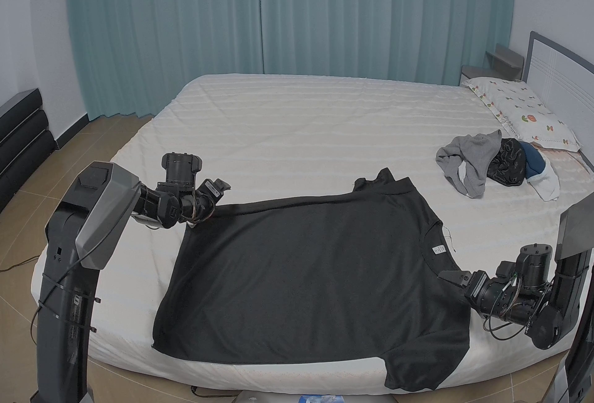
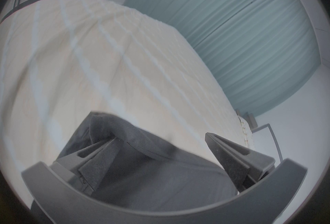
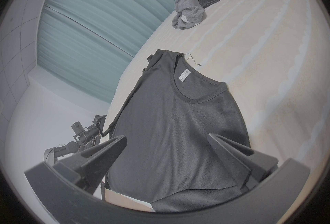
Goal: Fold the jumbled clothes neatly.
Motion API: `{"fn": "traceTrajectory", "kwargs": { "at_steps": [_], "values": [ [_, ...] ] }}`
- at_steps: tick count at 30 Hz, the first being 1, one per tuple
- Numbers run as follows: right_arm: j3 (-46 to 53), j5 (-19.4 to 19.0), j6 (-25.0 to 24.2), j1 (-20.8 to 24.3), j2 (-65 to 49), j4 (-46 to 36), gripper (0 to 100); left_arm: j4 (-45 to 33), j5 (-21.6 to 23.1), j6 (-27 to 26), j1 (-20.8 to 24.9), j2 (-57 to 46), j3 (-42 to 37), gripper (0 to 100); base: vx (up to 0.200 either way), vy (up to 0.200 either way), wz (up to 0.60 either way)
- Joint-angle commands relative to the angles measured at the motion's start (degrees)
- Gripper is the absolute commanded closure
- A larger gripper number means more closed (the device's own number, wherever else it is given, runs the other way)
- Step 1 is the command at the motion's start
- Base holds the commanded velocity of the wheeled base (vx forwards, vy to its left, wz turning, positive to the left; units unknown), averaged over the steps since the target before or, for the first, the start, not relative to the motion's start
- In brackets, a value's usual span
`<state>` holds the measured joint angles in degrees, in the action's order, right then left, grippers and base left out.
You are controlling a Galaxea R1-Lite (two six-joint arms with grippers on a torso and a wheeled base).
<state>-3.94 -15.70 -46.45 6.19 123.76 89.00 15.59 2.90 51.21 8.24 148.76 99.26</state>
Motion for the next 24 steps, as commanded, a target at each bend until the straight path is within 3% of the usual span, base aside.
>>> {"fn": "traceTrajectory", "kwargs": {
  "at_steps": [1, 3, 9, 15, 24],
  "values": [
    [-0.6, 0.1, 0.0, 0.1, 2.0, 0.5, 0, 0.0, -4.4, 0.3, -1.3, 7.7, 11.6, 0, 0.0, 0.0, 0.0],
    [-0.6, 0.1, 0.0, 0.2, 2.2, 0.5, 0, 0.1, -5.3, 0.6, -1.9, 8.8, 15.2, 0, 0.0, 0.0, 0.0],
    [-0.6, 0.1, 0.0, 0.3, 2.3, 0.5, 0, 6.2, -5.5, 6.1, -3.3, 8.9, 15.3, 0, 0.0, 0.0, 0.0],
    [-0.6, 0.1, 0.0, 0.3, 2.3, 0.5, 0, 7.1, -4.3, 9.7, -6.1, 8.3, 15.3, 0, 0.0, 0.0, 0.0],
    [-0.6, 0.1, -0.1, 0.3, 2.4, 0.5, 0, 4.1, 3.0, 8.6, -7.4, 8.5, 15.3, 0, 0.0, 0.0, 0.0]
  ]
}}
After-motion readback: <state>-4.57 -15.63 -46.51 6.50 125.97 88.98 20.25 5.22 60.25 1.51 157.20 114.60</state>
